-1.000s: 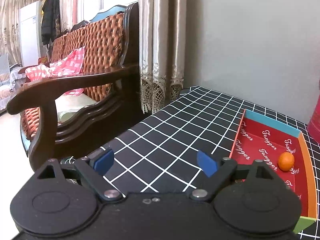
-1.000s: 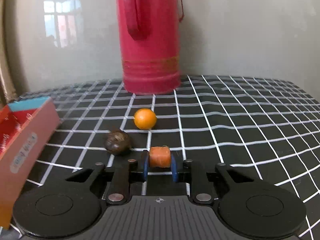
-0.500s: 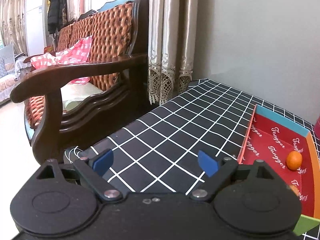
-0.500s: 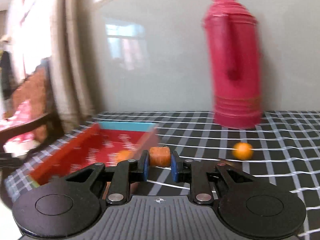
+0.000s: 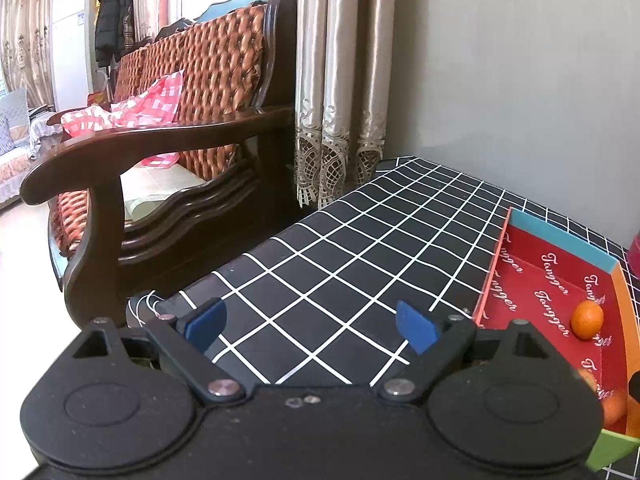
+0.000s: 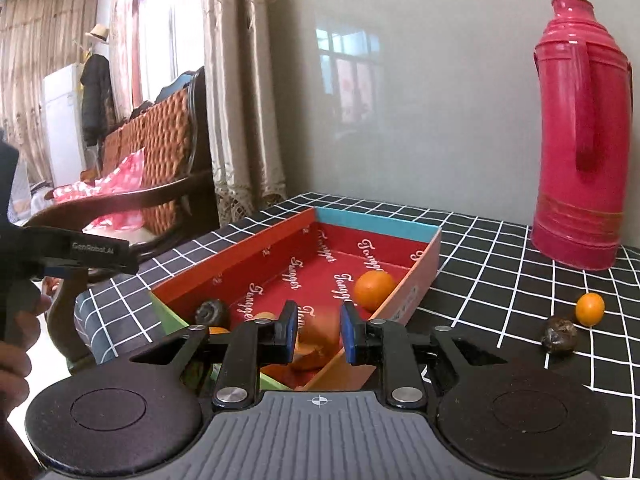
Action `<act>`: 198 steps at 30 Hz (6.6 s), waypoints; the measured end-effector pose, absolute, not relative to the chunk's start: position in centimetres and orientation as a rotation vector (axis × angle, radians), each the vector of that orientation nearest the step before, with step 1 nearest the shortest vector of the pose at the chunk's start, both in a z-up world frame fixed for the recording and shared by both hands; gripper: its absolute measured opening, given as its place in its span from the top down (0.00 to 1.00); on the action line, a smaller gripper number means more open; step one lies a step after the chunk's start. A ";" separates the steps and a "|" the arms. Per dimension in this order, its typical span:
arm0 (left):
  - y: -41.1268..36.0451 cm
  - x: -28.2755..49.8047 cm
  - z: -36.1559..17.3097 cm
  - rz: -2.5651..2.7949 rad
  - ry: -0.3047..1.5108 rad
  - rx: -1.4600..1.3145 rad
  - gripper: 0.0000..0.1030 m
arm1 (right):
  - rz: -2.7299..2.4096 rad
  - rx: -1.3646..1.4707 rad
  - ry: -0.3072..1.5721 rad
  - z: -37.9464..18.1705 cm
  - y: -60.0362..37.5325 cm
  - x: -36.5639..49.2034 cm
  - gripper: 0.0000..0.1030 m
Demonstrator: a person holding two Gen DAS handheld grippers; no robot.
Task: Organize fruits
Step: 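Carry the carrot piece over the red box and open the right gripper, then lower the left gripper onto the dark brown fruit and close it, then carry the dark brown fruit into the red box and open the left gripper, then lower the right gripper onto the small mandarin orange and close it, then carry the small orange over the red box and open the right gripper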
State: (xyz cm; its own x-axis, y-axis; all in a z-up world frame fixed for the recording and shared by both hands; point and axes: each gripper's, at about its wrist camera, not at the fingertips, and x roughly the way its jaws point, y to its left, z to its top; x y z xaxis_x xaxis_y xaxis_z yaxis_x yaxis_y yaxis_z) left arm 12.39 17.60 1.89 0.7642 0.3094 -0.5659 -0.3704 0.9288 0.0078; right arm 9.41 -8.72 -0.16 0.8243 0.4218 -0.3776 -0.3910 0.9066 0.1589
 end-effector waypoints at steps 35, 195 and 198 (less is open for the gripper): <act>-2.3 12.2 2.0 -0.109 0.485 0.117 0.15 | -0.596 0.174 0.432 0.1 -25.2 5.1 0.00; 15.1 13.6 1.7 0.321 0.658 -0.044 0.21 | 0.247 -0.119 0.326 0.8 -6.8 12.9 0.00; 14.4 13.3 1.9 0.305 0.651 -0.044 0.20 | 0.217 -0.093 0.343 1.1 -7.8 11.7 0.00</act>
